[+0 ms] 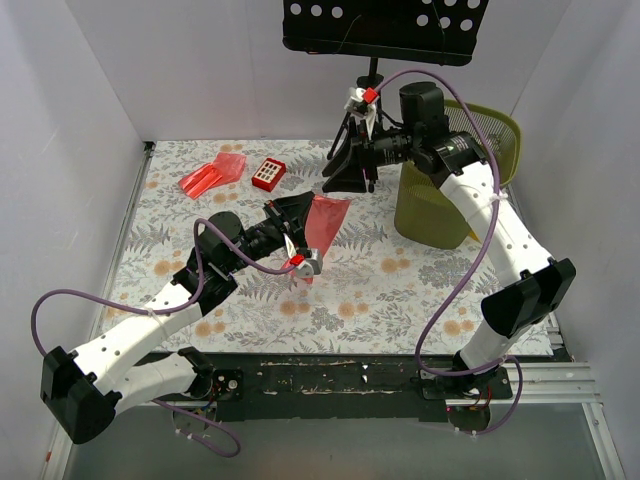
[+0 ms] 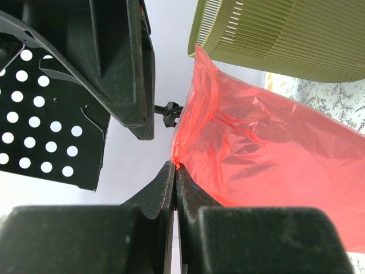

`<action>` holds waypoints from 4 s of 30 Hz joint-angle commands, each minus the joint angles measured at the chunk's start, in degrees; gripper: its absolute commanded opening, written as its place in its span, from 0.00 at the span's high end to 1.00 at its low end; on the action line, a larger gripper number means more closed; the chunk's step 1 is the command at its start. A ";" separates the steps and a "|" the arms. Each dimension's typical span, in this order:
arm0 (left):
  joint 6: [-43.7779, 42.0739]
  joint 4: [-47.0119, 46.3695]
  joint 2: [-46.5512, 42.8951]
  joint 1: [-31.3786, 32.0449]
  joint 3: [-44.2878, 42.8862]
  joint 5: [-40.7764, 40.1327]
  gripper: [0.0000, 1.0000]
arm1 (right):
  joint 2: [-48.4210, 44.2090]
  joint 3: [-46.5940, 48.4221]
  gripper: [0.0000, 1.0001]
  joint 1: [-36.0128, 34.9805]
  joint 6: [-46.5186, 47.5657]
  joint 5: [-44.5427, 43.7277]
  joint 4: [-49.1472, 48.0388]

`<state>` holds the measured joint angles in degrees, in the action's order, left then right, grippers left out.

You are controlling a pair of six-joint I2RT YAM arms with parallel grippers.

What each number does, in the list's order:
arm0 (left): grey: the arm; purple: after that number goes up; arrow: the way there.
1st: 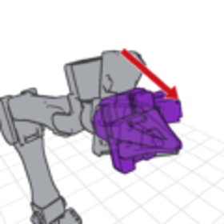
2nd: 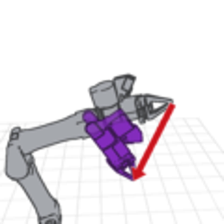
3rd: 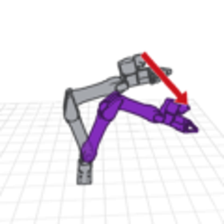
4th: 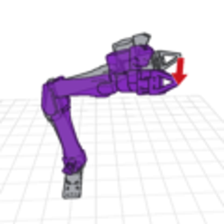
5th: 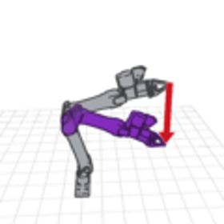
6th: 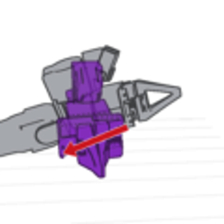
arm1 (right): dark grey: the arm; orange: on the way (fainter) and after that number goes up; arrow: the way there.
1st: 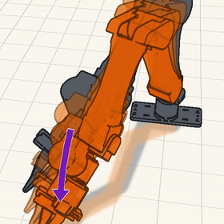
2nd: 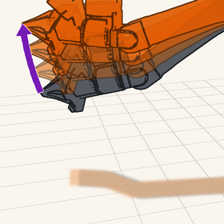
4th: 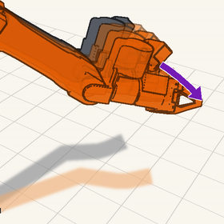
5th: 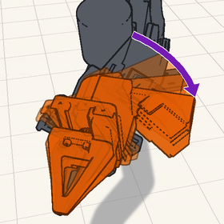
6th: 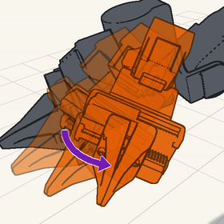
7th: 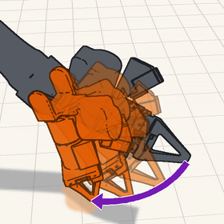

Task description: Put the trash bags into the trash bin

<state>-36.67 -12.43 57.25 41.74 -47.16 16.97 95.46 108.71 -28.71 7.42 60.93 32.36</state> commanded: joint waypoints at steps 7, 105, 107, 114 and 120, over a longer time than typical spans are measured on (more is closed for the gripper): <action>-0.25 -0.67 -1.53 -0.25 0.31 -0.45 1.00 | -0.27 0.90 0.48 -1.61 5.15 -3.18 6.75; 3.79 3.29 0.93 -0.16 -3.12 -3.26 1.00 | -6.07 2.30 0.76 -12.95 28.70 -25.06 11.85; 4.06 3.11 0.93 -0.16 -3.20 -3.52 1.00 | -5.90 2.13 0.78 -13.13 29.23 -26.12 12.37; 4.23 2.93 1.10 -0.16 -3.12 -3.61 1.00 | -6.60 1.60 0.71 -13.30 28.71 -27.09 12.38; 4.15 2.67 1.11 -0.16 -3.12 -3.88 1.00 | -7.39 0.63 0.54 -13.39 28.61 -27.35 12.46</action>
<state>-33.08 -9.61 58.70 41.74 -48.16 13.89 90.67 109.86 -41.76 35.77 34.04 45.01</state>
